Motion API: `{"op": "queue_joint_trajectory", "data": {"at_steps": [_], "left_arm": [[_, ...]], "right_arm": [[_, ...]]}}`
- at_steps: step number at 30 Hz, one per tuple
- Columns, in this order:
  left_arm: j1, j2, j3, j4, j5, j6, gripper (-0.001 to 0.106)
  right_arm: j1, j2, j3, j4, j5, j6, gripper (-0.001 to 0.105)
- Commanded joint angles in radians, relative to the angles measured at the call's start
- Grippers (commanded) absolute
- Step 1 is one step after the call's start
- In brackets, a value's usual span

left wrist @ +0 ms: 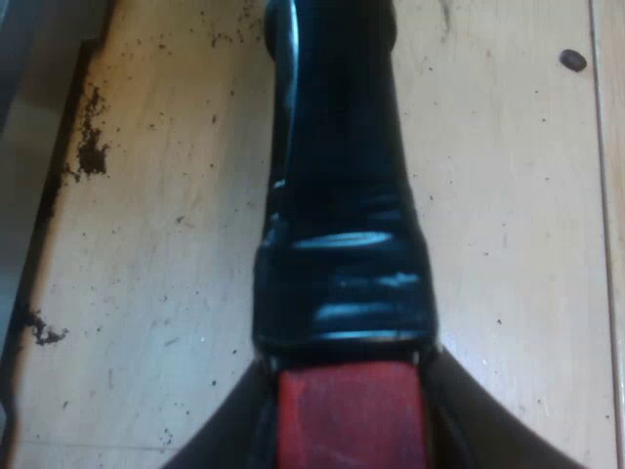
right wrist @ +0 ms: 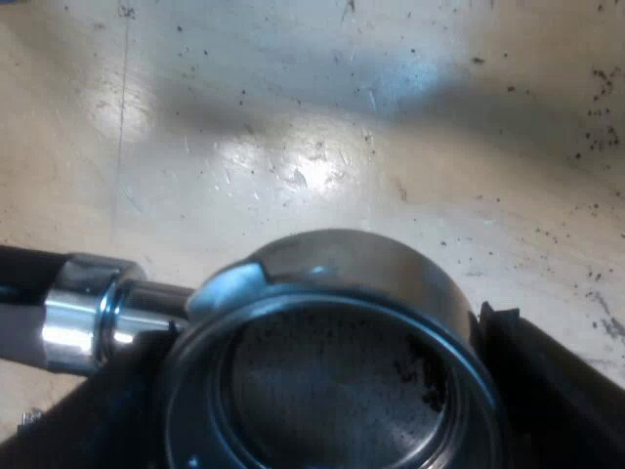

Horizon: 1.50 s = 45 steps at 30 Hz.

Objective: Put the handle in the coffee machine

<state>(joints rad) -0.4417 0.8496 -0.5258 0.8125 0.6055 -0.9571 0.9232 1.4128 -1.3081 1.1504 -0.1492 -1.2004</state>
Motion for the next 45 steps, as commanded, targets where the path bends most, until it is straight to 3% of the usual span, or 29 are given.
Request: {"op": "queue_joint_trajectory", "data": {"at_steps": [1,4,5,6,8,10,12,18,24,28,30,34,37,45], "left_arm": [[0.000,-0.001,-0.002,-0.003,-0.009,0.008,0.000],[0.000,-0.001,-0.002,-0.003,-0.009,0.006,0.000],[0.000,-0.001,-0.002,-0.003,-0.009,0.006,0.000],[0.000,-0.001,-0.002,-0.003,-0.009,0.006,0.000],[0.000,-0.001,-0.002,-0.003,-0.009,0.006,0.000],[0.000,-0.001,-0.002,-0.003,-0.007,0.006,0.000],[0.000,-0.001,-0.002,-0.003,0.001,0.006,0.000],[0.000,-0.001,-0.002,-0.003,0.000,-0.011,0.000],[0.118,-0.001,-0.002,-0.002,0.046,-0.054,0.000],[0.197,-0.001,-0.015,0.012,0.051,-0.053,0.000],[0.217,-0.001,-0.026,0.026,0.056,-0.053,0.000],[0.295,-0.001,-0.057,0.035,0.082,-0.053,0.000],[0.354,0.015,-0.064,0.033,0.082,-0.050,0.000],[0.466,0.067,-0.067,0.040,0.090,-0.006,0.000]], "right_arm": [[-0.002,-0.021,-0.017,-0.029,-0.013,-0.015,0.002],[-0.002,-0.021,-0.017,-0.038,-0.001,-0.015,0.022],[-0.002,-0.021,-0.017,-0.040,0.003,-0.015,0.037],[-0.002,-0.021,-0.017,-0.040,0.006,-0.015,0.045],[-0.002,-0.021,-0.017,-0.040,0.024,-0.019,0.077],[-0.002,-0.021,-0.017,-0.040,0.055,-0.029,0.091],[-0.002,-0.021,-0.020,-0.040,0.097,-0.043,0.097],[-0.002,-0.021,-0.068,-0.040,0.239,-0.060,0.097],[0.035,-0.055,-0.100,-0.054,0.277,-0.100,0.097],[0.166,-0.069,-0.097,-0.073,0.475,-0.094,0.096],[0.226,-0.068,-0.097,-0.102,0.540,-0.094,0.092],[0.311,-0.067,-0.097,-0.171,0.668,-0.089,0.074],[0.344,-0.067,-0.097,-0.191,0.729,-0.057,0.071],[0.410,-0.067,0.033,-0.401,0.868,-0.055,0.071]]}}
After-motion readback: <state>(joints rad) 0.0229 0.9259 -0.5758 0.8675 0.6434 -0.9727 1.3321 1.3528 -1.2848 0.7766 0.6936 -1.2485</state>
